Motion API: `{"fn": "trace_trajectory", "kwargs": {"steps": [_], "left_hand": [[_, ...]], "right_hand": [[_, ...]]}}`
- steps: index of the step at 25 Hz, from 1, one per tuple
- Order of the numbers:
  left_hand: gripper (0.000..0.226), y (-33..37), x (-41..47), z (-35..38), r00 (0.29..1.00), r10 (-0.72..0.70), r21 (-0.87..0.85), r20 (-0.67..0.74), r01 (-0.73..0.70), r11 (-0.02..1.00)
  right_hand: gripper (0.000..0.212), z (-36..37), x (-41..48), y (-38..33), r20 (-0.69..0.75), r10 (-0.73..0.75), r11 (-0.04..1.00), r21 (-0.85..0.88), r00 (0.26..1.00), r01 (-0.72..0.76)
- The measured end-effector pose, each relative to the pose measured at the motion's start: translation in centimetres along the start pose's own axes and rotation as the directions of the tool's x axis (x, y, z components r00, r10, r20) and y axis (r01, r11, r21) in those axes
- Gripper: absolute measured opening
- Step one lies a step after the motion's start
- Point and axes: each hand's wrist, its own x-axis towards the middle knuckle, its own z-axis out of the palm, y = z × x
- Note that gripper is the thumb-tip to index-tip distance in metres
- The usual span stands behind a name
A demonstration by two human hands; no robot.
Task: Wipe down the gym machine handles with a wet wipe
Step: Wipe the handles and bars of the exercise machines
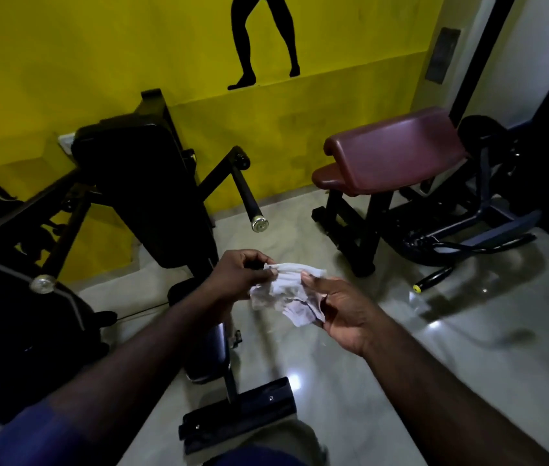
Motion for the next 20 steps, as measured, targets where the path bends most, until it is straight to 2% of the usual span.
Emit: {"fn": "trace_trajectory", "kwargs": {"steps": [2, 5, 8, 10, 11, 13, 15, 17, 20], "left_hand": [[0.009, 0.6, 1.9, -0.1, 0.999, -0.022, -0.015, -0.037, 0.021, 1.000], [0.013, 0.3, 5.6, -0.3, 0.997, -0.051, -0.066, -0.061, 0.047, 0.997], [0.028, -0.3, 9.4, -0.1, 0.996, -0.060, -0.166, -0.066, 0.048, 0.985], [0.032, -0.6, 12.9, -0.1, 0.991, -0.014, -0.294, -0.132, -0.026, 0.956], [0.027, -0.6, 14.9, -0.2, 0.977, 0.005, -0.335, -0.212, -0.078, 0.939], [0.022, -0.8, 19.3, -0.8, 0.904, -0.003, -0.279, -0.428, -0.129, 0.951], [0.034, -1.3, 23.2, -1.6, 0.818, -0.013, -0.143, -0.575, -0.085, 0.986], [0.049, -1.4, 26.9, -2.6, 0.804, -0.005, -0.018, -0.595, -0.006, 1.000], [0.059, -1.7, 31.2, -3.5, 0.810, -0.082, 0.006, -0.581, 0.105, 0.994]], "right_hand": [[0.041, -0.7, 1.9, -1.1, 0.024, -0.015, 0.999, 0.043, 1.000, 0.014], [0.039, -1.8, 4.9, -2.8, 0.137, -0.033, 0.999, 0.009, 0.990, 0.032], [0.039, -3.1, 8.7, -5.1, 0.168, 0.012, 1.000, -0.005, 0.986, -0.011], [0.039, -4.0, 12.0, -6.9, 0.156, 0.044, 0.998, 0.040, 0.987, -0.051], [0.040, -4.6, 13.9, -7.9, 0.150, 0.055, 0.996, 0.061, 0.987, -0.065], [0.041, -5.2, 17.7, -10.2, 0.164, 0.083, 0.993, 0.075, 0.983, -0.097], [0.041, -5.9, 21.9, -12.1, 0.127, 0.113, 0.993, 0.024, 0.985, -0.117], [0.040, -6.5, 26.7, -13.6, 0.072, 0.107, 0.993, -0.066, 0.992, -0.102], [0.042, -6.8, 32.9, -14.9, 0.100, 0.083, 0.987, -0.144, 0.992, -0.069]]}}
